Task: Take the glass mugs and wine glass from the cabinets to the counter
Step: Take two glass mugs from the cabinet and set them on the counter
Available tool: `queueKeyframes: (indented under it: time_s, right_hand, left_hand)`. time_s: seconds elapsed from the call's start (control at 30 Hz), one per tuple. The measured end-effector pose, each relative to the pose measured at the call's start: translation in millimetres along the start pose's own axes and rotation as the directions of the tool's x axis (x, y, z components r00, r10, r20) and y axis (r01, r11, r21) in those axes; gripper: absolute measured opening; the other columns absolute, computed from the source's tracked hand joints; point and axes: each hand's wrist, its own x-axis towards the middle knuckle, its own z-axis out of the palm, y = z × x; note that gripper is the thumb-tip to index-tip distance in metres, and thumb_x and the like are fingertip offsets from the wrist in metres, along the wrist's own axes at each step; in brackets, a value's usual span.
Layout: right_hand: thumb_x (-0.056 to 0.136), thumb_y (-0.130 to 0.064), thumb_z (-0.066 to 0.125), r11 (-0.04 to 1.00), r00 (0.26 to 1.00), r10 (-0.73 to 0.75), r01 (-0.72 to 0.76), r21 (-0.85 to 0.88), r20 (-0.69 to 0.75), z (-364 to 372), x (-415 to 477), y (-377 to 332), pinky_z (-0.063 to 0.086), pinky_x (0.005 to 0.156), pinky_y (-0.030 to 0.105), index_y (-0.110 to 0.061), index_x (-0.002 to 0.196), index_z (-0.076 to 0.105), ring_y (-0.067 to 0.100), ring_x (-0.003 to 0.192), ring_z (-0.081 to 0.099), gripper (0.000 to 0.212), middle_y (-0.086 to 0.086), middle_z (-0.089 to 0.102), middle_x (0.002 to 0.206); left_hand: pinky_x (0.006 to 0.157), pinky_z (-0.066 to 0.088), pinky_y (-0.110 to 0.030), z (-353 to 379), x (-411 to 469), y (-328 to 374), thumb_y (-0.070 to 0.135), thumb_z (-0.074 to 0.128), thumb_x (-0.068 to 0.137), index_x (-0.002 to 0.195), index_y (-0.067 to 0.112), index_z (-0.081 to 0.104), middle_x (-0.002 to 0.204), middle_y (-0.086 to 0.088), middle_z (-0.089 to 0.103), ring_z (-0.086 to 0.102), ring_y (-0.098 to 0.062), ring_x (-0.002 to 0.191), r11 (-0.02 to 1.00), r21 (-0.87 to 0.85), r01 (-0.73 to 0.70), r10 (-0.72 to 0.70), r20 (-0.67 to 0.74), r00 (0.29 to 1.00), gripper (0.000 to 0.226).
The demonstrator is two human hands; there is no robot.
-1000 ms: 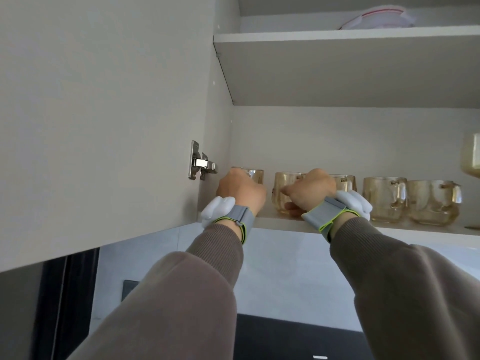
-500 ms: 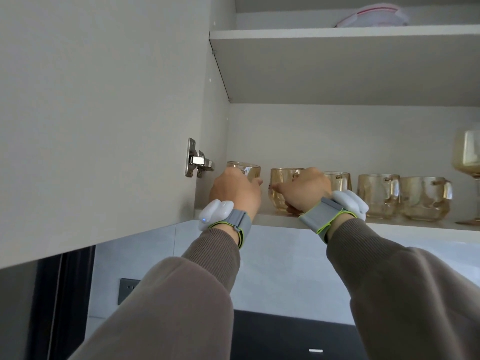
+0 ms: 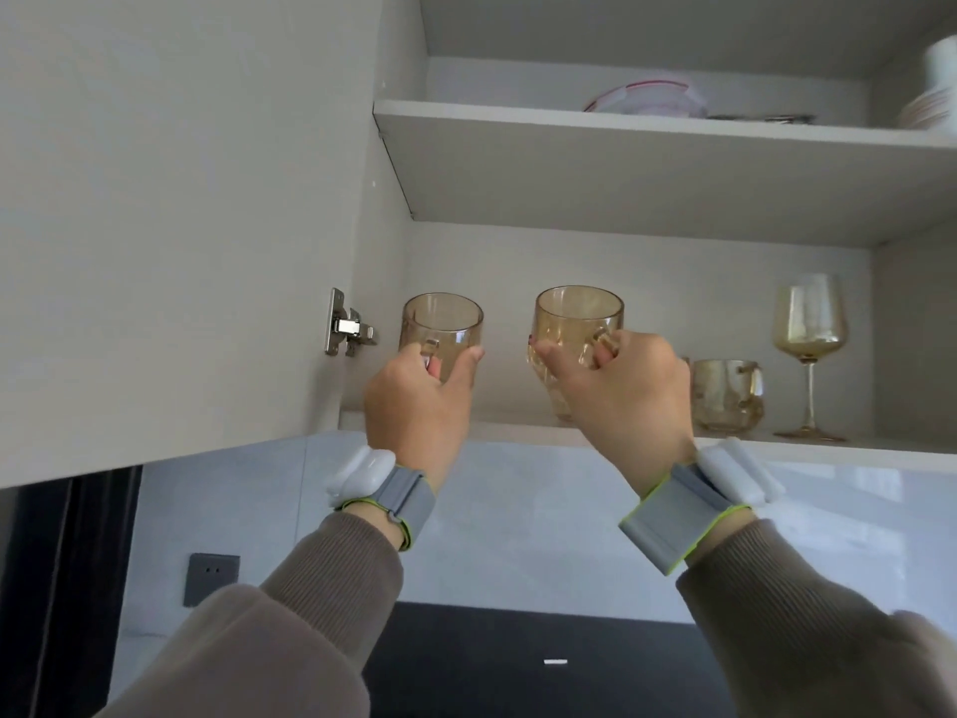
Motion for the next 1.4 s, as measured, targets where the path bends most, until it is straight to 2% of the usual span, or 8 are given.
queueKeyframes:
  time_s: [0.1, 0.3, 0.47, 0.67, 0.87, 1.1, 1.23, 1.4]
  right_hand:
    - [0.085, -0.053, 0.077, 0.999, 0.999, -0.038, 0.038, -0.017, -0.036, -50, -21, 4, 0.030, 0.051, 0.033, -0.017, 0.058, 0.029, 0.017, 0.049, 0.036, 0.065, -0.005, 0.033, 0.051]
    - [0.083, -0.055, 0.077, 0.998, 0.998, -0.032, 0.028, -0.063, -0.060, -132, -54, 21, 0.052, 0.057, 0.045, -0.018, 0.058, 0.025, 0.041, 0.071, 0.072, 0.068, 0.000, 0.036, 0.052]
    - [0.083, -0.054, 0.079, 0.992, 0.992, 0.003, -0.019, -0.127, -0.128, -204, -78, 38, 0.058, 0.063, 0.054, -0.019, 0.058, 0.023, 0.045, 0.066, 0.064, 0.070, 0.003, 0.033, 0.054]
    - [0.084, -0.056, 0.075, 0.953, 0.972, 0.010, -0.080, -0.293, -0.233, -311, -114, 48, 0.051, 0.059, 0.045, -0.018, 0.057, 0.022, 0.042, 0.069, 0.070, 0.071, 0.005, 0.036, 0.052]
    - [0.084, -0.055, 0.075, 0.896, 0.934, 0.003, -0.162, -0.414, -0.358, -418, -153, 48, 0.048, 0.056, 0.041, -0.017, 0.057, 0.024, 0.040, 0.059, 0.056, 0.069, 0.016, 0.046, 0.053]
    - [0.084, -0.059, 0.073, 0.760, 0.845, -0.088, -0.285, -0.584, -0.527, -540, -201, 29, 0.050, 0.060, 0.041, -0.017, 0.055, 0.028, 0.038, 0.063, 0.066, 0.068, 0.021, 0.056, 0.055]
    - [0.084, -0.057, 0.074, 0.665, 0.813, -0.129, -0.354, -0.657, -0.568, -585, -222, 19, 0.050, 0.062, 0.044, -0.018, 0.055, 0.027, 0.038, 0.062, 0.068, 0.068, 0.000, 0.036, 0.046]
    - [0.084, -0.058, 0.073, 0.455, 0.726, -0.250, -0.496, -0.740, -0.641, -650, -262, -14, 0.036, 0.056, 0.035, -0.018, 0.054, 0.029, 0.016, 0.048, 0.034, 0.066, -0.006, 0.032, 0.047]
  left_hand:
    - [0.052, 0.024, -0.034, -9, -31, 25, 0.045, 0.081, 0.081, 0.057, 0.018, 0.034, 0.054, 0.005, 0.034, 0.030, -0.014, 0.050, 0.998, -0.061, -0.027, 0.028, 0.014, 1.000, 0.059]
    - [0.050, 0.022, -0.033, -14, -93, 75, 0.047, 0.081, 0.079, 0.056, 0.019, 0.026, 0.052, 0.003, 0.026, 0.021, -0.019, 0.053, 0.979, -0.182, -0.088, 0.103, 0.072, 0.992, 0.067]
    - [0.049, 0.024, -0.033, -2, -151, 127, 0.049, 0.081, 0.080, 0.056, 0.019, 0.026, 0.050, 0.002, 0.030, 0.022, -0.019, 0.051, 0.955, -0.283, -0.091, 0.135, 0.141, 0.981, 0.067]
    - [0.045, 0.031, -0.014, 6, -221, 198, 0.043, 0.083, 0.080, 0.052, 0.025, 0.026, 0.045, 0.007, 0.030, 0.041, -0.007, 0.046, 0.908, -0.414, -0.063, 0.161, 0.207, 0.965, 0.065]
    - [0.048, 0.026, -0.025, 24, -294, 270, 0.048, 0.080, 0.081, 0.057, 0.017, 0.023, 0.052, 0.003, 0.026, 0.024, -0.016, 0.053, 0.836, -0.544, 0.076, 0.142, 0.347, 0.927, 0.069]
    - [0.051, 0.030, -0.037, 45, -380, 373, 0.052, 0.076, 0.082, 0.055, 0.020, 0.022, 0.048, 0.004, 0.026, 0.024, -0.020, 0.053, 0.689, -0.701, 0.185, 0.272, 0.486, 0.830, 0.068]
    - [0.047, 0.028, -0.029, 52, -417, 420, 0.050, 0.078, 0.082, 0.057, 0.018, 0.021, 0.051, -0.001, 0.025, 0.023, -0.015, 0.052, 0.567, -0.757, 0.325, 0.286, 0.551, 0.784, 0.070]
    - [0.054, 0.039, -0.046, 46, -477, 493, 0.055, 0.076, 0.082, 0.055, 0.020, 0.023, 0.049, 0.000, 0.028, 0.026, -0.020, 0.053, 0.414, -0.781, 0.468, 0.423, 0.620, 0.661, 0.069]
